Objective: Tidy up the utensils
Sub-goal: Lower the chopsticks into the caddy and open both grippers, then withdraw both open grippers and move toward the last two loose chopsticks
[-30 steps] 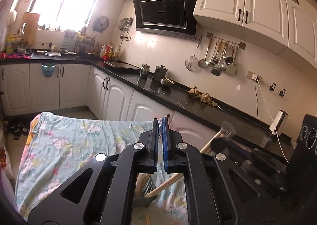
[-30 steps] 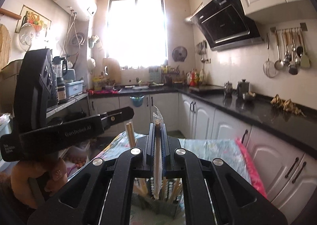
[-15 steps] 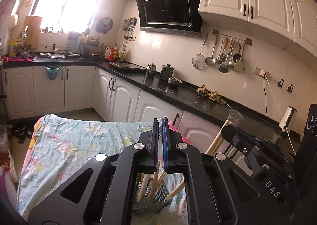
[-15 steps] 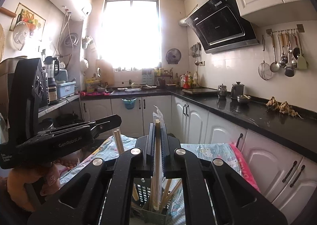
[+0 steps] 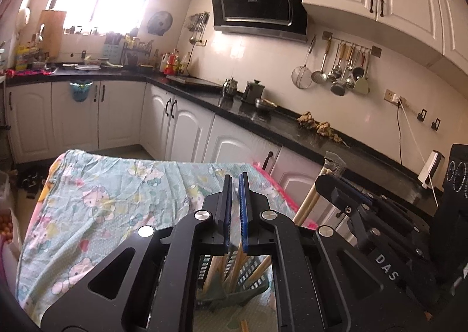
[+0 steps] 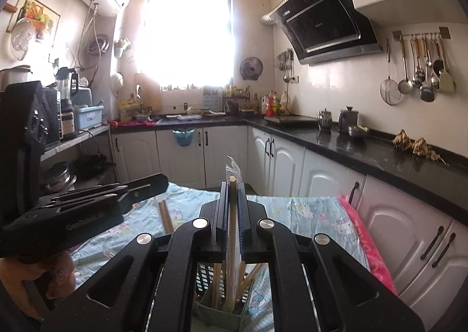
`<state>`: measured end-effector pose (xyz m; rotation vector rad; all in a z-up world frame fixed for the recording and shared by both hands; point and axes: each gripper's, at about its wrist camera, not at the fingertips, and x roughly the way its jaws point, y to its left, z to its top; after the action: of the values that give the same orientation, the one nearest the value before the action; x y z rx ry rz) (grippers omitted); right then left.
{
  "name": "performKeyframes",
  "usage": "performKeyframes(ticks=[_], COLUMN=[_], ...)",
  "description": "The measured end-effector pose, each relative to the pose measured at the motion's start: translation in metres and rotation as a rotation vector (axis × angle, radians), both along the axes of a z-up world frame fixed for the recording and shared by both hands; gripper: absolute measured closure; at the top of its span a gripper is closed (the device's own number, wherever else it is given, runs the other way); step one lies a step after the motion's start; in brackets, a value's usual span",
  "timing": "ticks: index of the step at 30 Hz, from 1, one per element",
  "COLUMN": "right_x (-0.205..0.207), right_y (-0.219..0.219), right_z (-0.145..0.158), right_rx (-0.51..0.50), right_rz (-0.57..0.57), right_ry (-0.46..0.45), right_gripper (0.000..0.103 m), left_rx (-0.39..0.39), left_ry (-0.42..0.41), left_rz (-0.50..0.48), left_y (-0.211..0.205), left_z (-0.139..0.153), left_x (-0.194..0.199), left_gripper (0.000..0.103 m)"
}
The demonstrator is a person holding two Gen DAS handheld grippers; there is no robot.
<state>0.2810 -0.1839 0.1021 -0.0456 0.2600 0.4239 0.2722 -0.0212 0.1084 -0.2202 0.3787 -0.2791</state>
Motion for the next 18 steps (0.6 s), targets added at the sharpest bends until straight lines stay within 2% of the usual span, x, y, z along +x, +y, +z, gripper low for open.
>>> performKeyframes(ticks=[3,5,6,7,9,11,13,18], right_x=[0.005,0.009,0.009,0.009,0.006,0.002,-0.003,-0.018], right_y=[0.001,0.0,-0.001,-0.003,-0.007,-0.013,-0.019,-0.033], right_z=[-0.009,-0.014,-0.015,-0.017,-0.019,-0.02,-0.022,-0.028], right_rx=[-0.005,0.0,0.005,0.016,0.025,0.035,0.04,0.035], right_rz=[-0.016,-0.02,-0.023,-0.024,-0.028,-0.03,-0.033,-0.053], right_ry=[0.038,0.078,0.088,0.099,0.111,0.123,0.132,0.165], right_gripper=[0.097,0.092,0.081,0.073,0.072,0.07,0.066,0.061], left_rx=[0.002,0.004,0.004,0.002,-0.009,-0.016,-0.017,-0.048], left_ry=[0.018,0.03,0.033,0.035,0.043,0.038,0.033,0.018], left_rz=[0.002,0.003,0.006,0.007,0.009,0.008,0.012,0.029], left_y=[0.002,0.003,0.004,0.005,0.009,0.012,0.014,0.025], left_z=[-0.007,-0.01,-0.011,-0.012,-0.012,-0.011,-0.009,0.001], left_x=[0.001,0.001,0.0,-0.001,-0.005,-0.011,-0.016,-0.036], left_gripper=[0.101,0.101,0.097,0.087,0.077,0.073,0.061,0.042])
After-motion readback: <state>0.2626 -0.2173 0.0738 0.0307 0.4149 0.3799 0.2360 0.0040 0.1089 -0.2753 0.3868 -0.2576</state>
